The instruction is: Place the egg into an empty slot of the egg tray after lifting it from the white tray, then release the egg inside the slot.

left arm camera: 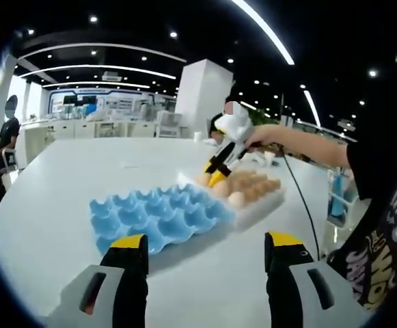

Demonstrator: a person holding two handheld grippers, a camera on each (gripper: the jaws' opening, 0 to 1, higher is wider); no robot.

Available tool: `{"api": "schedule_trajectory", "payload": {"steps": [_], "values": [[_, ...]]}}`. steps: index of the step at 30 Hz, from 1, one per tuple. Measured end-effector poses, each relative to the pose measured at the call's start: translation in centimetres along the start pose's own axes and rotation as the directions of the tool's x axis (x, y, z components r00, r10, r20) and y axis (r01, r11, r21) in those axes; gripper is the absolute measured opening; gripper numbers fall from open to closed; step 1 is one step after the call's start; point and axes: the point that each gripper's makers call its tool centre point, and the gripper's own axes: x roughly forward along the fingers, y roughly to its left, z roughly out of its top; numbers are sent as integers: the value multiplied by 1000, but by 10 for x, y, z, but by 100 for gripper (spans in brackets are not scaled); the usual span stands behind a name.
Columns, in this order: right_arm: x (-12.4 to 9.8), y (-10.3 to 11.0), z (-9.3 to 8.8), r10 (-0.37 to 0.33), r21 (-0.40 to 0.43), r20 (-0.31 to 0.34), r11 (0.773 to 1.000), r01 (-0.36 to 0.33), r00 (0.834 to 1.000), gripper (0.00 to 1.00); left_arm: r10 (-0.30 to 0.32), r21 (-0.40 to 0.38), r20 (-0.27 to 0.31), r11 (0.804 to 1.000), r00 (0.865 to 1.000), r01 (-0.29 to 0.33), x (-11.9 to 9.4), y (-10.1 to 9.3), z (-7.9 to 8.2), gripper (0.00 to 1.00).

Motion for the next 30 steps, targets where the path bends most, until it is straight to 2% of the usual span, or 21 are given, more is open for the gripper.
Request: {"api": "schedule_trajectory", "payload": {"steps": [4,8,12,18,25,30], "values": [[-1,5,0,-7,-11,3,1000,7,1000,27,-9,-1,4,1000,1000,9,0,-2,1,70],[-1,1,-1,-36,-38,23,999,36,999,27,-17,-4,-3,1000,1000,17,1,-4,-1,70],[-3,0,-2,-33,-1,80,999,33,996,27,-27,-4,5,1000,1000,27,-1,-6,1,70],[-2,-6,1,-29,3,98,1000,29,995,27,-23,-15,11,1000,1000,23,-3,-5,2,70],[-4,-4,2,-38,26,101,999,36,994,27,-22,-13,17,1000,1000,23,-6,-6,4,70],[-15,-6,10,-54,24,125,998,51,991,27,-27,-17,11,999,1000,27,-6,-7,2,70]]}}
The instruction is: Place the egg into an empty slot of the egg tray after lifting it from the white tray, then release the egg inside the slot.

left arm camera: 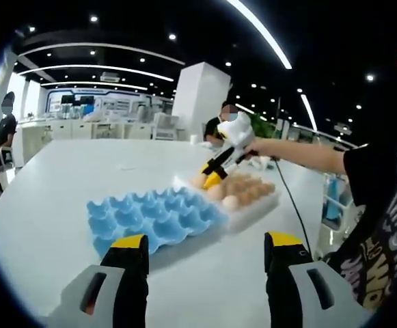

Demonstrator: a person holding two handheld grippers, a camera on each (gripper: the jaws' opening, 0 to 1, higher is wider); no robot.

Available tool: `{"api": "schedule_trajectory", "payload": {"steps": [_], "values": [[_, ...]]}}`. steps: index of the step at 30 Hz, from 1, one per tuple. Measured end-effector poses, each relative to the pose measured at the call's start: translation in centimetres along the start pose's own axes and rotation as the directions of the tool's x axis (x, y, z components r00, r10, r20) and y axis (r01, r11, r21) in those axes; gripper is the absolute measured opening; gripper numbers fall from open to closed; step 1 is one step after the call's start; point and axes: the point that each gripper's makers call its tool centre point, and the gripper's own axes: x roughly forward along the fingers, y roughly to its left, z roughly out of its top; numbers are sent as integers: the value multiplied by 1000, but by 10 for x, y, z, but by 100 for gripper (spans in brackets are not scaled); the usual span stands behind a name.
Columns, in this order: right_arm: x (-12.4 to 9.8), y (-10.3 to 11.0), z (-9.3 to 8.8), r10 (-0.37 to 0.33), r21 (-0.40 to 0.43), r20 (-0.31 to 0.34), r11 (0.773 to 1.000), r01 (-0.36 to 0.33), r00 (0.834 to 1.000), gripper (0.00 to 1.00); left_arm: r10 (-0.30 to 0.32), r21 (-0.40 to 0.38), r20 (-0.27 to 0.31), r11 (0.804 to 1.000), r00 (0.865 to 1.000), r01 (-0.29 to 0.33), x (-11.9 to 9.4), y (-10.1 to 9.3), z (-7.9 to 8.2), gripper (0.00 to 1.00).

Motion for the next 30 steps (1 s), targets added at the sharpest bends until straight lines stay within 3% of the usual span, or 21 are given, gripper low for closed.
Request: {"api": "schedule_trajectory", "payload": {"steps": [4,10,18,21,30], "values": [[-6,-2,11,-6,20,41,1000,5,999,27,-5,-5,1,1000,1000,5,1,-1,0,70],[-3,2,22,-7,8,55,1000,6,998,27,-24,2,1,1000,1000,24,2,-5,1,69],[1,13,49,-4,-11,81,1000,5,997,27,-41,12,-15,999,999,42,4,-12,-2,70],[4,6,63,0,-10,96,1000,1,995,27,-45,13,-23,999,999,46,5,-14,-4,70],[14,25,77,15,-39,102,999,-11,995,27,-53,14,-22,998,998,53,4,-15,-4,70]]}}
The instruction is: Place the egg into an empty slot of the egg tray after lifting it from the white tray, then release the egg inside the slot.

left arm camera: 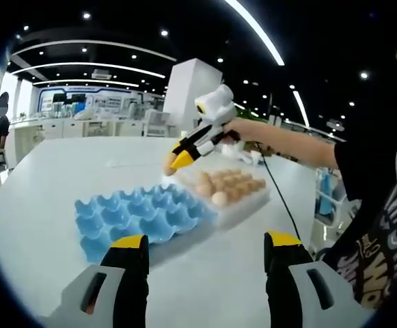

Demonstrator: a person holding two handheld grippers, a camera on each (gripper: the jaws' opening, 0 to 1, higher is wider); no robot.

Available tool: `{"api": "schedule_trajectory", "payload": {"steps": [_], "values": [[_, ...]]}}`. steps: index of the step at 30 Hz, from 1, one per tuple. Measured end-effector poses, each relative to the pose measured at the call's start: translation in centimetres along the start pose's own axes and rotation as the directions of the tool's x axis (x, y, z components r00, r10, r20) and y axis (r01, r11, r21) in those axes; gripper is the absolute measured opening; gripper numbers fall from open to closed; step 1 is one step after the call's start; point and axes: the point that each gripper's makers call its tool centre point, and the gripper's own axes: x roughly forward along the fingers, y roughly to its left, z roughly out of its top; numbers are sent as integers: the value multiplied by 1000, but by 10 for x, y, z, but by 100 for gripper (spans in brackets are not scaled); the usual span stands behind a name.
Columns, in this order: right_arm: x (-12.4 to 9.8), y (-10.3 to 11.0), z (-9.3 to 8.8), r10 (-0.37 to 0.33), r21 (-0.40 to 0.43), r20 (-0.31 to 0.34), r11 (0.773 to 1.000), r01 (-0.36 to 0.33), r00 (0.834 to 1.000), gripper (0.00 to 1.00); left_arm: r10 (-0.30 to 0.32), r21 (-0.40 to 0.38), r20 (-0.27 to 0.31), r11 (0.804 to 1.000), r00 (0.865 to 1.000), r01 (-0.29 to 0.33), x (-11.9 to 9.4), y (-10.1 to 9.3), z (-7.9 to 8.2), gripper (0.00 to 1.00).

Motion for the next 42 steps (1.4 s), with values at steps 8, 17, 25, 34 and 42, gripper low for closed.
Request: {"api": "schedule_trajectory", "payload": {"steps": [8,17,25,34,42], "values": [[12,4,19,16,-2,23,1000,-16,1000,27,7,-3,2,1000,1000,-7,-2,3,0,70],[24,25,38,41,-32,37,999,-40,998,27,2,-3,4,1000,1000,-2,-1,1,1,70],[35,36,52,68,-54,39,996,-66,997,27,-2,19,5,1000,1000,2,-1,-2,2,71],[57,54,65,112,-96,15,989,-110,994,27,35,16,-6,999,999,-34,-1,6,1,72],[71,71,77,149,-130,6,981,-147,989,27,44,12,-11,999,999,-44,-3,8,-1,72]]}}
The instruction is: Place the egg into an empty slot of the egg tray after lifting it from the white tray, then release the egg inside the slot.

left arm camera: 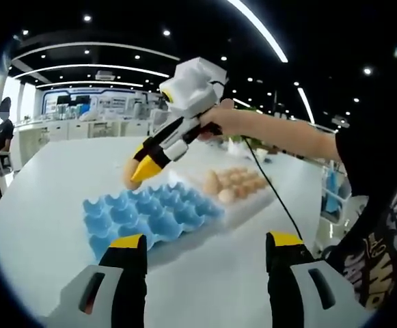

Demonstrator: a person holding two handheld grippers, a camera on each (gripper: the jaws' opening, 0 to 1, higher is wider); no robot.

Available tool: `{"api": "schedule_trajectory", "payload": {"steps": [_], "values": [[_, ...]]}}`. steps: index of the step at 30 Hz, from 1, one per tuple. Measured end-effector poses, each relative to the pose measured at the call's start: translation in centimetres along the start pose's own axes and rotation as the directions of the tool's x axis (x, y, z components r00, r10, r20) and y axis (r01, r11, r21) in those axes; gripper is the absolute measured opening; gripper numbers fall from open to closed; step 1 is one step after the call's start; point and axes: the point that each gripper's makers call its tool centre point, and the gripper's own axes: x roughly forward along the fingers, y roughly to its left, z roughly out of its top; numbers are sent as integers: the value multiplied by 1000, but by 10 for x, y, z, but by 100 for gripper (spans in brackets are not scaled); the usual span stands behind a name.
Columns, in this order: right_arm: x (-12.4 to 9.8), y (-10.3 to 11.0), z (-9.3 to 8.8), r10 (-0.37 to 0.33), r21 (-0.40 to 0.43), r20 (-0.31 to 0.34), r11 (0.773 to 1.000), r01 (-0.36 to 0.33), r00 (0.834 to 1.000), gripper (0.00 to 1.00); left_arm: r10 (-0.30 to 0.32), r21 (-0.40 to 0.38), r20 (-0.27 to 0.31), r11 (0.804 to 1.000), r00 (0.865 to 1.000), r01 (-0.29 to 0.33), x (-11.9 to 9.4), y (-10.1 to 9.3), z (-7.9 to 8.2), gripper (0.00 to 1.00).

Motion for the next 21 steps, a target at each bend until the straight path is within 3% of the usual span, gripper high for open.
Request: {"api": "schedule_trajectory", "payload": {"steps": [21], "values": [[34,19,31,48,-65,-17,997,-49,999,27,22,1,5,1000,1000,-22,-6,5,1,72]]}}
